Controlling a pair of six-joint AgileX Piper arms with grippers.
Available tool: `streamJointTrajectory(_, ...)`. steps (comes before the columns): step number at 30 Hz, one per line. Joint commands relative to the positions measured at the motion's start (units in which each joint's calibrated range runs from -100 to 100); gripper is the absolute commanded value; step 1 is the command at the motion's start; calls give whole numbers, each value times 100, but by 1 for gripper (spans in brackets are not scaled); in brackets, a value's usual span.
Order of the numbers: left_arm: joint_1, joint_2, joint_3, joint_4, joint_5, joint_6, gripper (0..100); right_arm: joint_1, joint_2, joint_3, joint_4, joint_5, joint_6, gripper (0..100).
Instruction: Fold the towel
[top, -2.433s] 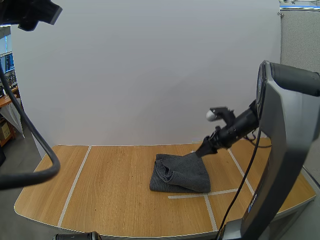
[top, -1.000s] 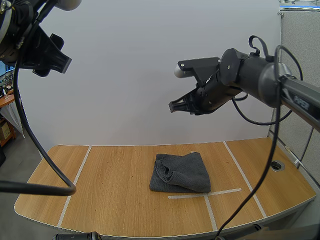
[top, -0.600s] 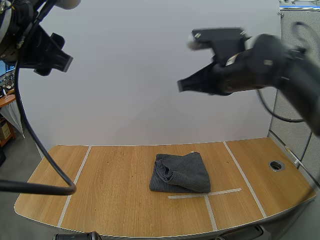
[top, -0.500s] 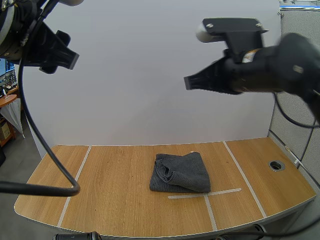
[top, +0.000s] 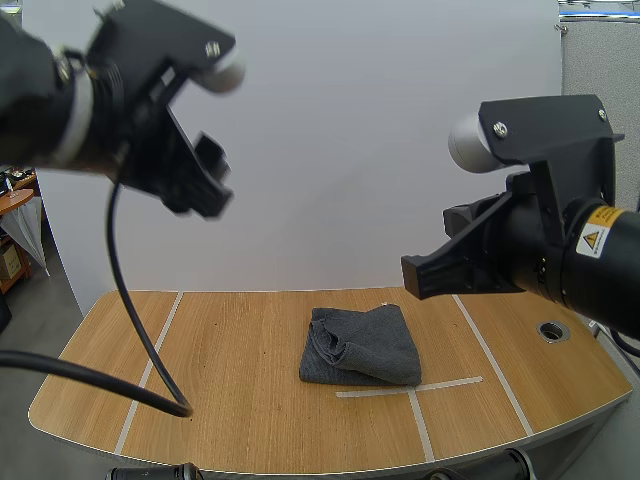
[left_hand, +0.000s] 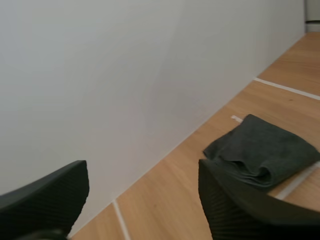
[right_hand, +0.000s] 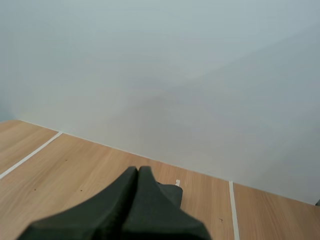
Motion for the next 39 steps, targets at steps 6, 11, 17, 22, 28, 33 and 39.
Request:
streamJointTrajectory(6, -17, 198, 2115, -1156, 0, 1449, 100, 270, -72, 19, -216, 1338, 22, 0)
streamJointTrajectory(11, -17, 198, 2886, -1131, 0, 1565, 100, 354, -72, 19, -149, 1455, 199, 0)
streamJointTrajectory(17, -17, 364, 3043, -1121, 0, 1586, 100, 354, -72, 19, -149, 1455, 352, 0)
streamJointTrajectory(22, -17, 1031, 3407, -1715, 0, 2382, 100, 321, -72, 19, -137, 1612, 353, 0)
streamJointTrajectory(28, -17, 2018, 3730, -2298, 0, 3230, 100, 234, -72, 19, -127, 1612, 353, 0)
streamJointTrajectory(33, -17, 2749, 3730, -2582, 0, 3789, 100, 164, -72, 19, -127, 1612, 353, 0)
streamJointTrajectory(39, -17, 3398, 3730, -2806, 0, 4099, 100, 164, -72, 19, -87, 1612, 353, 0)
